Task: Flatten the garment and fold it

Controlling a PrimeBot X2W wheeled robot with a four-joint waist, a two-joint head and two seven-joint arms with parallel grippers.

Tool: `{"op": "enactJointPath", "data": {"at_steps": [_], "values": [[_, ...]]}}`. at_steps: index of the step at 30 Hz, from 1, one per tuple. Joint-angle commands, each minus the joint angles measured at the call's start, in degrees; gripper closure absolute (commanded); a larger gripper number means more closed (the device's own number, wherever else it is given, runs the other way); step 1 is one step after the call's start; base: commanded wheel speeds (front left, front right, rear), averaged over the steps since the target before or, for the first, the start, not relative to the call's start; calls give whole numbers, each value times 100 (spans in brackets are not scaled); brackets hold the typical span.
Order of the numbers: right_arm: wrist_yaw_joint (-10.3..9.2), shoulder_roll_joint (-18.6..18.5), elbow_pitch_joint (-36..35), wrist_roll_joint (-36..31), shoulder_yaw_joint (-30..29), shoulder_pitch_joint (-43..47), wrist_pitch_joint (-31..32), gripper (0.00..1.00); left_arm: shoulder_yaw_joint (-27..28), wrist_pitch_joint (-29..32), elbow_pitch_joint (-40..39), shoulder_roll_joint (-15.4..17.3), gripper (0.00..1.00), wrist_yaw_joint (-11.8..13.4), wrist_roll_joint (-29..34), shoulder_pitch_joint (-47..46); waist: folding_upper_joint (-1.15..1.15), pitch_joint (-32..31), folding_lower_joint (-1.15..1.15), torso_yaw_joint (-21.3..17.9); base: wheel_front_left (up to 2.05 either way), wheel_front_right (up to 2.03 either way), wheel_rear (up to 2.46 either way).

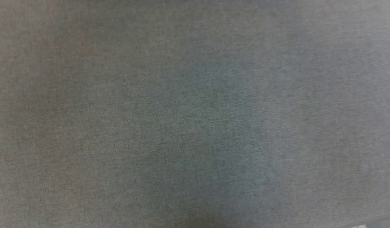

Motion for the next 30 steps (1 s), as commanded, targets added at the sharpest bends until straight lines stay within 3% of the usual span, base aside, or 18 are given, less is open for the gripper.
{"op": "enactJointPath", "data": {"at_steps": [1,9,18,24,30], "values": [[-9,-42,92,9,77,118,-122,100,-36,-114,47,-21,100,-65,-34,205,0,302,-1,202,0,0,0],[-9,-423,102,606,741,743,-576,100,-154,-610,-74,-1,100,-323,-573,1139,0,297,-1,457,0,0,0],[-9,-1346,-1263,1780,1134,2369,-646,100,-438,-636,-1355,344,100,-369,-1191,2911,0,-172,-1,780,0,0,0],[-9,-1798,-2430,2212,651,4095,-388,100,-465,-443,-2809,705,100,106,-1574,4683,0,-650,-1,905,0,0,0],[-9,-1775,-3372,2146,-71,5861,48,100,-707,-211,-3975,965,100,769,-1732,6435,0,-1081,-1,937,0,0,0]]}}
